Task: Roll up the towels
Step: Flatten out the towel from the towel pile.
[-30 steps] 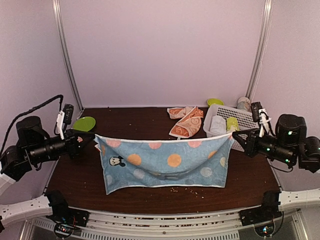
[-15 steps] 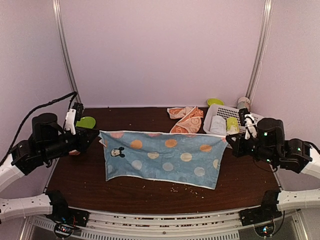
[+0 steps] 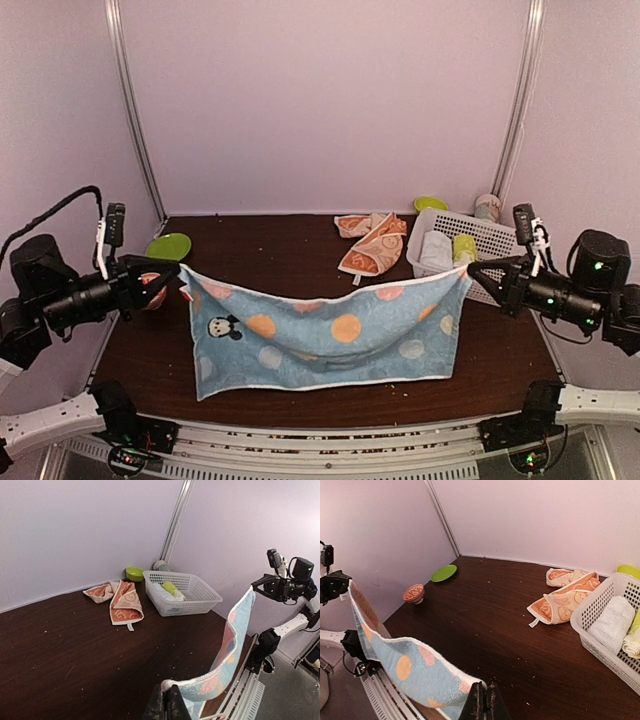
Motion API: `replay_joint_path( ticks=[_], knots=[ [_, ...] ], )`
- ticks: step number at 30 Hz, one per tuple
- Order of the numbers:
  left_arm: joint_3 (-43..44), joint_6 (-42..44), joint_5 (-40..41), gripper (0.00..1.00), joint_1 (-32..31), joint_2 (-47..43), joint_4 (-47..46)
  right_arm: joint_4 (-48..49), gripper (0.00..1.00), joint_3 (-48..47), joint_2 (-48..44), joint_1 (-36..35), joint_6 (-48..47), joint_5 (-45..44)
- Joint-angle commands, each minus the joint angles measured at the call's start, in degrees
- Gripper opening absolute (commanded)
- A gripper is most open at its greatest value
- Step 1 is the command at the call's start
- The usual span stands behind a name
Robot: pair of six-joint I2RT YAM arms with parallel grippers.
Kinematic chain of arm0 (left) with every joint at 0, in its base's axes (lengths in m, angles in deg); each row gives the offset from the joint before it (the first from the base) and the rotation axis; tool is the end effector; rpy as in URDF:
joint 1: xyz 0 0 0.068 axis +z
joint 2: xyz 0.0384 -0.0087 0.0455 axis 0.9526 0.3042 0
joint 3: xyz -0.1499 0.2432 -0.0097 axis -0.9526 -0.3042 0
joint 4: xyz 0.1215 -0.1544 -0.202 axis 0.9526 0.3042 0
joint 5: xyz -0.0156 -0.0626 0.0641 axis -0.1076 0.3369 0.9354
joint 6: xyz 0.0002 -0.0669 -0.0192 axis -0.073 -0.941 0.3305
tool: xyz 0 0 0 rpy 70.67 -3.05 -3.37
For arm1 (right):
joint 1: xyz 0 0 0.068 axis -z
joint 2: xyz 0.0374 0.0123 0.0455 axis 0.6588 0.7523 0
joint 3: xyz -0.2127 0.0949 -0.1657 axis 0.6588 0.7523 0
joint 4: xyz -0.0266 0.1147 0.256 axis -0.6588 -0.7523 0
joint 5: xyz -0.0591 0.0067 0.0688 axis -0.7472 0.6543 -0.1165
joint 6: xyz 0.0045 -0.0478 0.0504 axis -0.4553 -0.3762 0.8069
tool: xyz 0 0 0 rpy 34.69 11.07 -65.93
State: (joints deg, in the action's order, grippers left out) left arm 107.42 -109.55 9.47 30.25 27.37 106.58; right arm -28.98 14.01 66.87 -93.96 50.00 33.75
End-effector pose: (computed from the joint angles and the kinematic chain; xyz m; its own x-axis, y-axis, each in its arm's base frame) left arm 0.0882 -0.0946 0.3656 -0.3948 -0.1805 -0.9009 0.7023 0.5729 -0.4226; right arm 0.0893 0.1143 0.3583 -0.3909 0.0414 -0.9195 -0.6843 0.6550 0.3204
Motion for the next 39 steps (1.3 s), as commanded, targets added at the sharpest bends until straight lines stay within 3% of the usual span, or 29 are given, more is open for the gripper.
replay_joint_path(
  ticks=[1,4,7,16,24,39],
  knots=[
    [-4.2,1.9,7.2,0.00,0.3,8.5,-6.8,3.7,0.00,2.9,11.3,4.0,3.2,-6.7],
    [-7.8,0.8,15.0,0.00,0.6,14.4,-13.9,8.1,0.00,5.3,19.1,9.9,8.7,-7.1],
    [-10.7,0.3,19.7,0.00,1.8,19.0,-19.4,13.2,0.00,7.6,24.7,11.3,10.5,-9.6],
    [-17.6,-1.7,21.2,0.00,7.9,22.5,-28.0,19.2,0.00,7.7,36.0,12.2,7.8,-13.3],
    [-18.7,-2.8,19.7,0.00,7.9,25.1,-30.2,21.3,0.00,8.3,38.2,12.9,8.1,-13.1],
    [-19.8,-2.5,14.7,0.00,7.9,29.2,-33.8,16.7,0.00,5.0,35.2,13.2,2.3,-17.8]
  ],
)
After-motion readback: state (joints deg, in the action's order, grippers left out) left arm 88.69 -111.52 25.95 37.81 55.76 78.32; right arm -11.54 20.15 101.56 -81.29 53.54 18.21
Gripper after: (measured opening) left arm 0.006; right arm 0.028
